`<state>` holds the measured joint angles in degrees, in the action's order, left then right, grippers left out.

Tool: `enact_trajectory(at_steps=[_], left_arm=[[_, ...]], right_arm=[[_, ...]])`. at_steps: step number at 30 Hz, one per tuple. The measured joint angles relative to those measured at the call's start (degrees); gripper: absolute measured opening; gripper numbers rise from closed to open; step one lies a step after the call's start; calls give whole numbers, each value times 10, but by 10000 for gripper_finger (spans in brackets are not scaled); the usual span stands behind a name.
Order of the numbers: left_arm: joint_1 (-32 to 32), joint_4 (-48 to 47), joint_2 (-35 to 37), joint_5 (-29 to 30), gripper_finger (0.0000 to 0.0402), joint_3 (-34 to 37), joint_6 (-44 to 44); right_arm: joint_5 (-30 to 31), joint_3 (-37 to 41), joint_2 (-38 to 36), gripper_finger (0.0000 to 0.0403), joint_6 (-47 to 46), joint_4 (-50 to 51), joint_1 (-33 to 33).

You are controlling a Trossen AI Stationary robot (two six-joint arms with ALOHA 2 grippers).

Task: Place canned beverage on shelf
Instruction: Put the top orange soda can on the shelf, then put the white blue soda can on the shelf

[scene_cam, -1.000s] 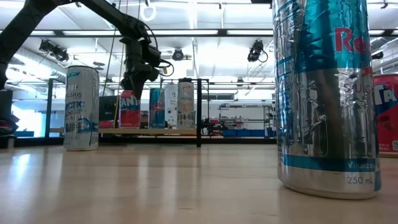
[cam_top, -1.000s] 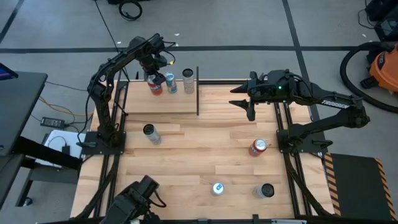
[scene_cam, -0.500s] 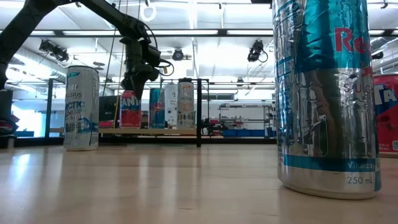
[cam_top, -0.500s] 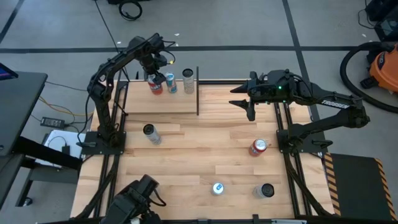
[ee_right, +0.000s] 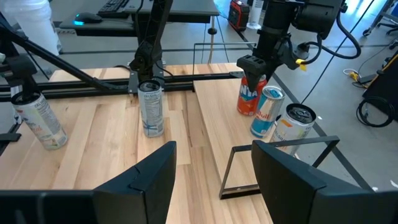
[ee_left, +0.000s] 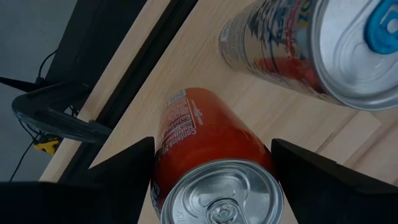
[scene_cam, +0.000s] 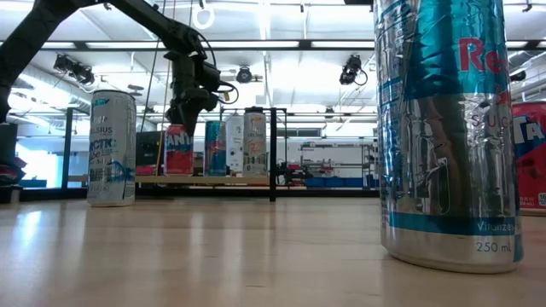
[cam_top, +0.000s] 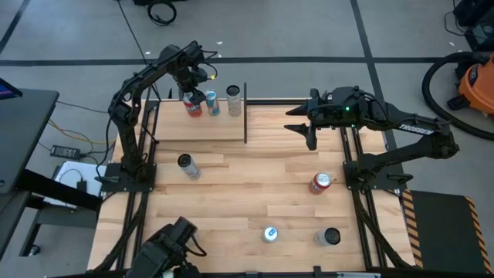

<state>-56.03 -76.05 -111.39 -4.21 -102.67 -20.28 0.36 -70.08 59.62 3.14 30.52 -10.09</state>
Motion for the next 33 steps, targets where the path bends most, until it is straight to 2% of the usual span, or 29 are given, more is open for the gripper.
enact_trajectory(at_steps=[5, 10, 13, 21, 33], left_arm=[[0, 0, 0, 0, 327, 0, 1], [0, 0, 1, 0, 381, 0, 0], [0, 0, 1, 0, 397, 0, 0], [0, -24, 1, -3, 398, -11, 1], [0, -106, 1, -6, 398, -141, 51]], right_arm=[[0, 0, 0, 217, 0, 0, 0], [0, 0, 0, 217, 0, 0, 0], [0, 0, 0, 217, 0, 0, 0], [0, 0, 0, 217, 0, 0, 0], [0, 0, 0, 217, 0, 0, 0]])
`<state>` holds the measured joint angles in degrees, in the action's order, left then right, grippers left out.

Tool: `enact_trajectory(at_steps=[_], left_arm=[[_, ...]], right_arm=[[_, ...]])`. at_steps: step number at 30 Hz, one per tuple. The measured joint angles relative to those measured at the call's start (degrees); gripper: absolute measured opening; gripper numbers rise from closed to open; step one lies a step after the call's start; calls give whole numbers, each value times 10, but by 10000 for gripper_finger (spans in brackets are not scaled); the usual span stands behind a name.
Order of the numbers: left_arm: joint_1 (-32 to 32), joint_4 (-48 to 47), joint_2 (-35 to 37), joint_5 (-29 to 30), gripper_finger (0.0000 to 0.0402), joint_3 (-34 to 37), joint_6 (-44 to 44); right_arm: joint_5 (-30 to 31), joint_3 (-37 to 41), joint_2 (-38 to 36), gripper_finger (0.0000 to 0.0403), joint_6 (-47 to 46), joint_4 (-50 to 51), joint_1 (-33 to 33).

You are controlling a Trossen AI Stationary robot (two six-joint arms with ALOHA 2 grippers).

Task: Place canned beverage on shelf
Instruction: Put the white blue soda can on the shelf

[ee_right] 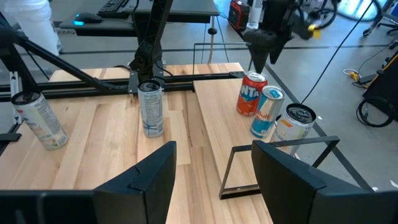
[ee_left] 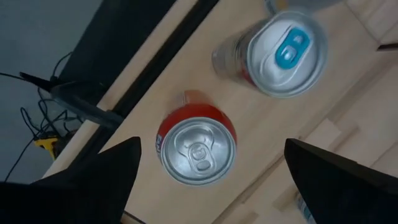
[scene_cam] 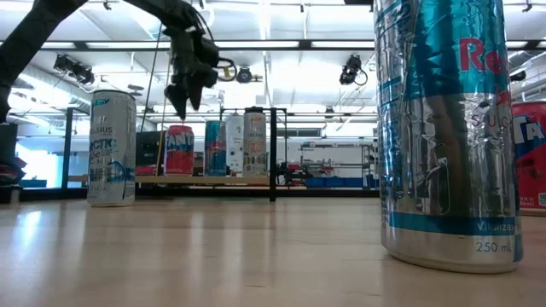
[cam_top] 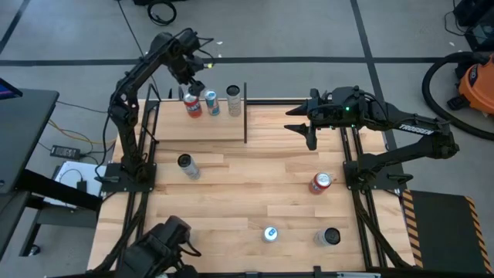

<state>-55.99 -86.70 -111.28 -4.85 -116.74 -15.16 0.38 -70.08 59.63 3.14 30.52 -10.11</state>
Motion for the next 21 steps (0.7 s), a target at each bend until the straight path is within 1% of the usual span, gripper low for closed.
enact_trajectory(at_steps=[5, 8, 12, 16, 21], left_arm=[[4, -29, 0, 0, 398, -32, 31], [11, -33, 8, -1, 398, -34, 45], [26, -33, 27, -33, 398, -34, 62], [53, -33, 43, -57, 398, -34, 67], [96, -33, 62, -60, 398, -34, 60]], right_arm=[[0, 0, 0, 217, 0, 0, 0], [0, 0, 0, 217, 0, 0, 0], [0, 0, 0, 217, 0, 0, 0], [0, 0, 0, 217, 0, 0, 0], [0, 0, 0, 217, 0, 0, 0]])
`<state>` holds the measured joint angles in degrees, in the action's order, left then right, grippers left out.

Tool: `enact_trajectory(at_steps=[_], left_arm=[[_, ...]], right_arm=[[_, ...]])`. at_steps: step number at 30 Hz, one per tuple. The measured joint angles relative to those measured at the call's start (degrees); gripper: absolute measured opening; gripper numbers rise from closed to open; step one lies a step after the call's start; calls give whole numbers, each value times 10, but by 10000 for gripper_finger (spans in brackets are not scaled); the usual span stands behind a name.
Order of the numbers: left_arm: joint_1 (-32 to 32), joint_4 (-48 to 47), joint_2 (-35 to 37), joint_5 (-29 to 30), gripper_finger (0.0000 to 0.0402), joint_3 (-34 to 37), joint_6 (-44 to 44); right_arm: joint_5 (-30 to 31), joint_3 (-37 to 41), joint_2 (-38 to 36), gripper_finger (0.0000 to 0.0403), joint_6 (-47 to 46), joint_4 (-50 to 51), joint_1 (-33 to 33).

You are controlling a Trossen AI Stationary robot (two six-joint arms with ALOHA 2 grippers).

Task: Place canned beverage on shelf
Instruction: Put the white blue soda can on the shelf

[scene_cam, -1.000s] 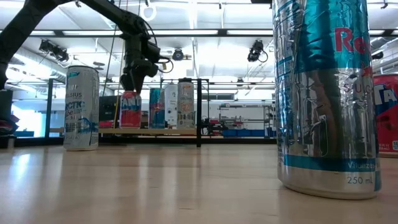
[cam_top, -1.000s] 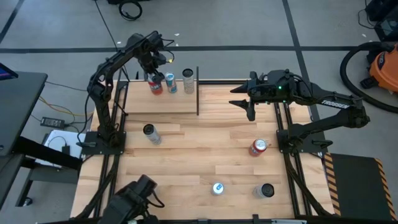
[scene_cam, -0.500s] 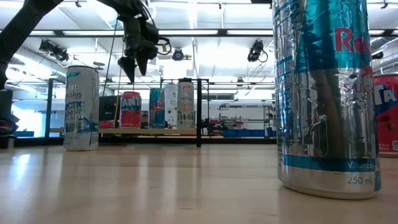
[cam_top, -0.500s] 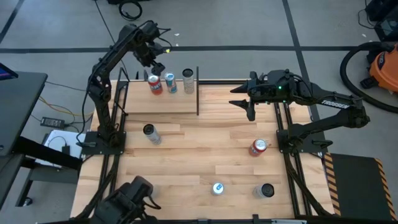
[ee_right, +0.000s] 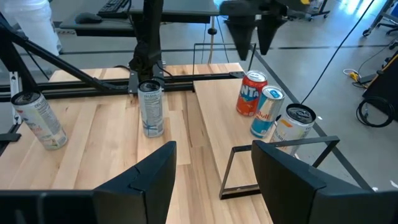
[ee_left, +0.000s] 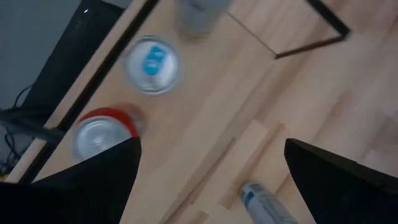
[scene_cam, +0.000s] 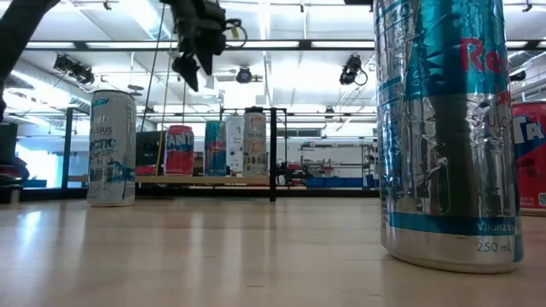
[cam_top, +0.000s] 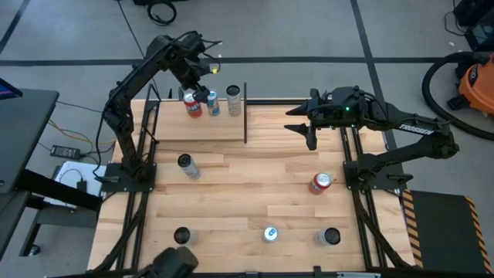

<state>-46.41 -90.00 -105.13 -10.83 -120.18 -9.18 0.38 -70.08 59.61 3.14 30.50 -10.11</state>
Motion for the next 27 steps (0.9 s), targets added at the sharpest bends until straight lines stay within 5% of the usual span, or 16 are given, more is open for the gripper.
enact_trajectory(at_steps=[11, 27], left_arm=[[107, 0, 24, 27, 398, 33, 11], [177, 3, 192, 46, 398, 292, 72]], right_arm=[[0, 0, 0, 217, 0, -17, 0], [0, 0, 0, 217, 30, -22, 0]])
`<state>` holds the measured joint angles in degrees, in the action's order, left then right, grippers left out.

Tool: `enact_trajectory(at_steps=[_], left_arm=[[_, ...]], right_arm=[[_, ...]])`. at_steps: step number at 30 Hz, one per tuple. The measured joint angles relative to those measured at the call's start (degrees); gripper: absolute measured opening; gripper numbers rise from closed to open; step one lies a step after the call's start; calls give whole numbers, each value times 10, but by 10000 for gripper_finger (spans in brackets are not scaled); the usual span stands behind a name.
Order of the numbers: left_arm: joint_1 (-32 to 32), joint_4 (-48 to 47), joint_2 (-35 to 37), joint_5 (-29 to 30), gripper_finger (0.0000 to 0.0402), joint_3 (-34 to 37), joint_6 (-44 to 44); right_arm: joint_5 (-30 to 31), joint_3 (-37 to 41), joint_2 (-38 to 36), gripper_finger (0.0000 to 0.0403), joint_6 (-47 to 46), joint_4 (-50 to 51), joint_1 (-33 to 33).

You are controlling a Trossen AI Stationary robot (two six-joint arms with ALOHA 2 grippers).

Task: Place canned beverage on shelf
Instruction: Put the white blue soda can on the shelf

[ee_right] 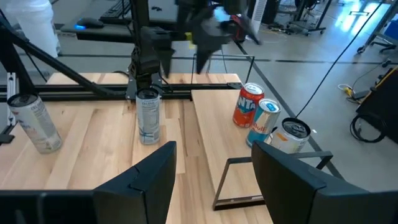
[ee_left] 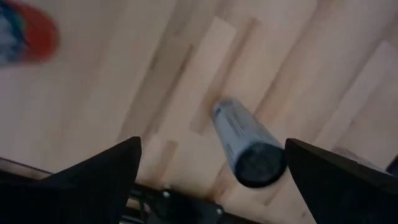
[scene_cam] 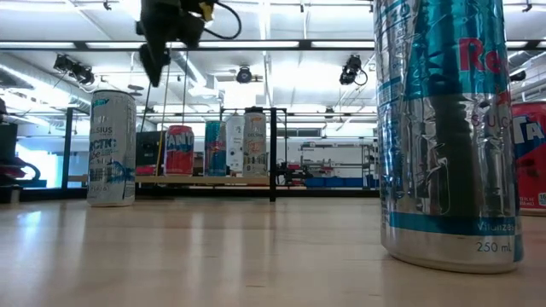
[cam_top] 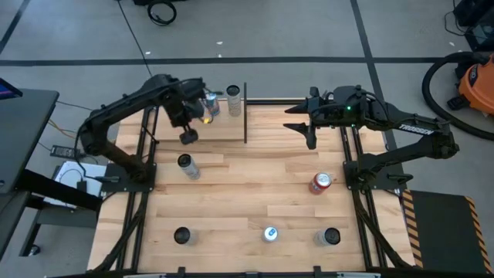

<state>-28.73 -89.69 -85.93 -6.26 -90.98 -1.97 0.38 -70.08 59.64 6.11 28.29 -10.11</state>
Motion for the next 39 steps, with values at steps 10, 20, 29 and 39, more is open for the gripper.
enact_trajectory(at_steps=[10, 20, 29, 39], left_arm=[[50, 50, 81, -1, 398, 138, 73], [91, 113, 89, 0, 398, 223, 108], [107, 121, 89, 0, 398, 227, 108], [106, 119, 89, -30, 398, 227, 107]], right_arm=[[0, 0, 0, 217, 3, -67, 0], [0, 0, 0, 217, 1, -136, 0], [1, 0, 6, 217, 1, -137, -2], [2, 0, 43, 217, 18, -137, -3]])
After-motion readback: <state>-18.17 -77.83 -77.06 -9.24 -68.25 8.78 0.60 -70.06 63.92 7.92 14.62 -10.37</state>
